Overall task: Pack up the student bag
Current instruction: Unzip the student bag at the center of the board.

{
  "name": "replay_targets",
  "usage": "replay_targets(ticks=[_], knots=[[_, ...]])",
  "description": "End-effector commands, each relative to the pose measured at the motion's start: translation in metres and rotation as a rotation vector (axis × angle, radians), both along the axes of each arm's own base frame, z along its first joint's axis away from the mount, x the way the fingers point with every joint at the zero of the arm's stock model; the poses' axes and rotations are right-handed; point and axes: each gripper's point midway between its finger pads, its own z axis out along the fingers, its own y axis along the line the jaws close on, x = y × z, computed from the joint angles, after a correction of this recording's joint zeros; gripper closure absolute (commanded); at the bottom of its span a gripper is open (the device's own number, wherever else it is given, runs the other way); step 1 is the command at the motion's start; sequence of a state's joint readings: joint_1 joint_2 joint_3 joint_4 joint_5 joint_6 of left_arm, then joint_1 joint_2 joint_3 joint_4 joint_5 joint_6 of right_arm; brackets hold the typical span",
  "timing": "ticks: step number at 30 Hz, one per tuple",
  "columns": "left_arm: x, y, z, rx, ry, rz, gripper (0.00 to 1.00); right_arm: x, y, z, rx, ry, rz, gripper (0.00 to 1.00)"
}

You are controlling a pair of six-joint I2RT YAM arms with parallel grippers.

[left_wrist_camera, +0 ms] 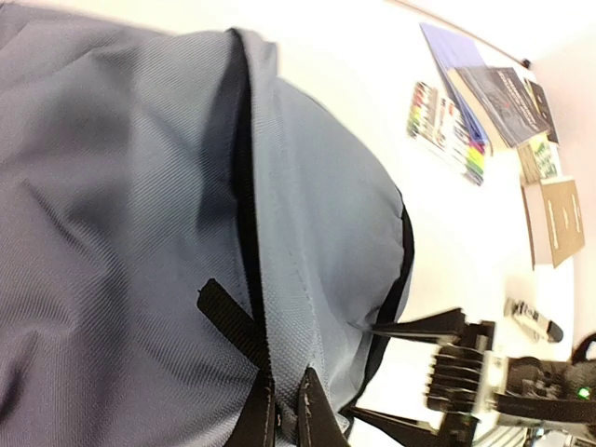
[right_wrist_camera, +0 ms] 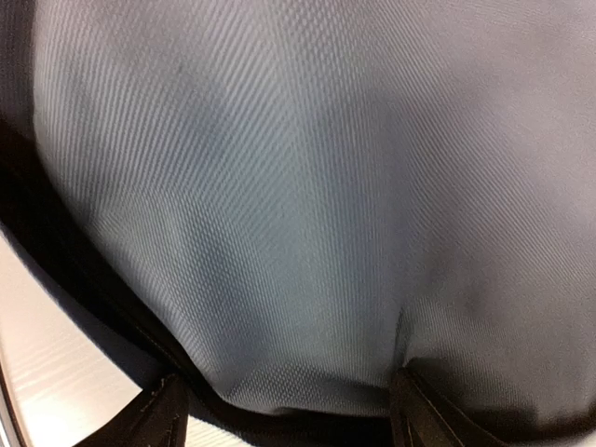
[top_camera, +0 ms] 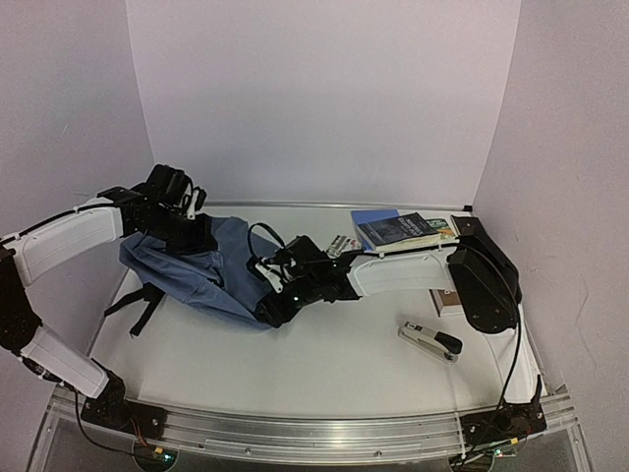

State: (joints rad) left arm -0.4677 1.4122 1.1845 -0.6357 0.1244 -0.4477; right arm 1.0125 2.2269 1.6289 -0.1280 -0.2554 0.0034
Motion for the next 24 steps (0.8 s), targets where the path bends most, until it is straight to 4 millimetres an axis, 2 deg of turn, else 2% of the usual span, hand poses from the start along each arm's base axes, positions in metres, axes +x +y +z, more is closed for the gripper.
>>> replay_targets(ticks=[1, 5, 9, 11, 17, 24], knots=[[0.027, 0.003, 0.049, -0.064, -0.154, 0.059, 1.00, 0.000, 0.003, 0.057, 0.049, -0.048, 0.039, 0.28], [0.025, 0.005, 0.047, -0.075, -0.159, 0.072, 1.00, -0.009, 0.018, 0.101, 0.166, -0.012, 0.084, 0.29], [0.026, 0.004, 0.036, -0.068, -0.130, 0.072, 1.00, -0.020, 0.032, 0.132, 0.267, 0.079, 0.107, 0.29], [0.026, 0.004, 0.032, -0.068, -0.124, 0.072, 1.00, -0.020, 0.038, 0.136, 0.293, 0.120, 0.101, 0.29], [0.025, 0.002, 0.023, -0.069, -0.104, 0.068, 1.00, -0.006, 0.053, 0.145, 0.332, 0.134, 0.030, 0.34], [0.024, 0.000, 0.012, -0.071, -0.078, 0.060, 1.00, -0.009, 0.070, 0.142, 0.340, 0.135, 0.025, 0.40]])
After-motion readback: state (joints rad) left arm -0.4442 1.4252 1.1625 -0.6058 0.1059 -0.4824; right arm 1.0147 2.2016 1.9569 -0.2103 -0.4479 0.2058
